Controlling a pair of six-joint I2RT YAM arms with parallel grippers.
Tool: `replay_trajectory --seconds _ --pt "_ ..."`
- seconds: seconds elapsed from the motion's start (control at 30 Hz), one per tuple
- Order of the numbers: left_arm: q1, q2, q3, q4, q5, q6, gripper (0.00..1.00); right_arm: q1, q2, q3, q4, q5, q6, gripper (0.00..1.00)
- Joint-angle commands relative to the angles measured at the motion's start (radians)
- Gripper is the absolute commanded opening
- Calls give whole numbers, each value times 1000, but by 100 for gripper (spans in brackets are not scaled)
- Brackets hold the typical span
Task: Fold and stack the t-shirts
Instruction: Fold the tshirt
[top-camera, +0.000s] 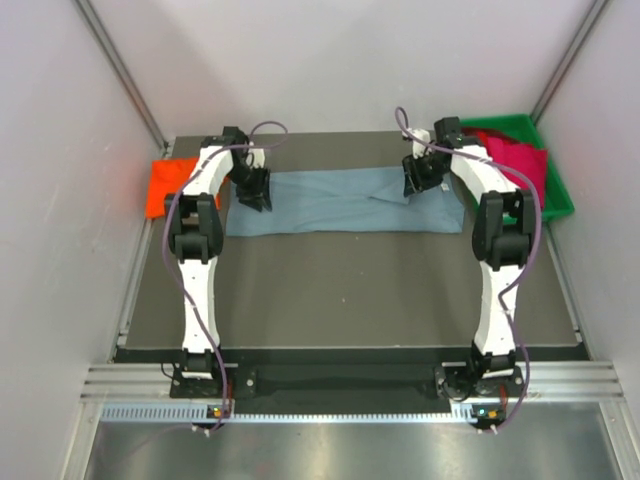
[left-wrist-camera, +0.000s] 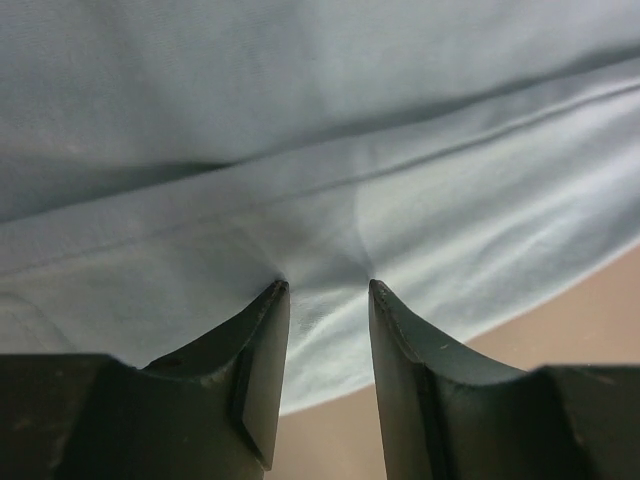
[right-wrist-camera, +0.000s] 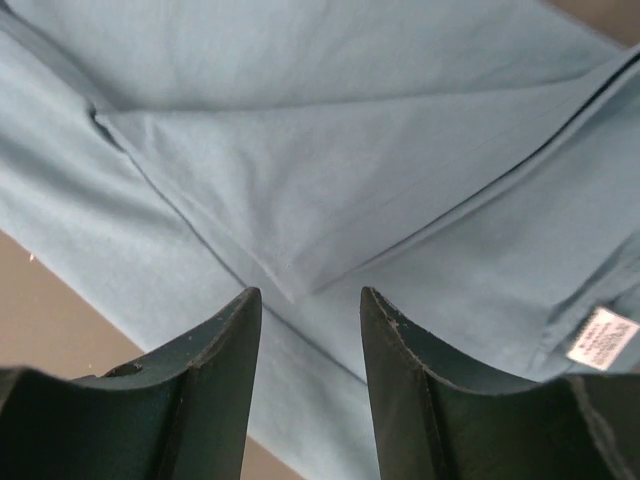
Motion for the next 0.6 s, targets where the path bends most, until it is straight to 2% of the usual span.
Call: replay_trajectory --seconds 0.0,0.17,0.27,0.57 --pt "-8 11 24 15 3 8 43 10 -1 84 43 10 7 45" --pt "-28 31 23 17 -3 8 43 22 19 82 49 24 4 44" --pt "-38 38 21 15 -8 7 43 31 31 82 44 23 -1 40" --pt "-45 36 13 14 -14 -1 42 66 36 30 29 19 -10 39"
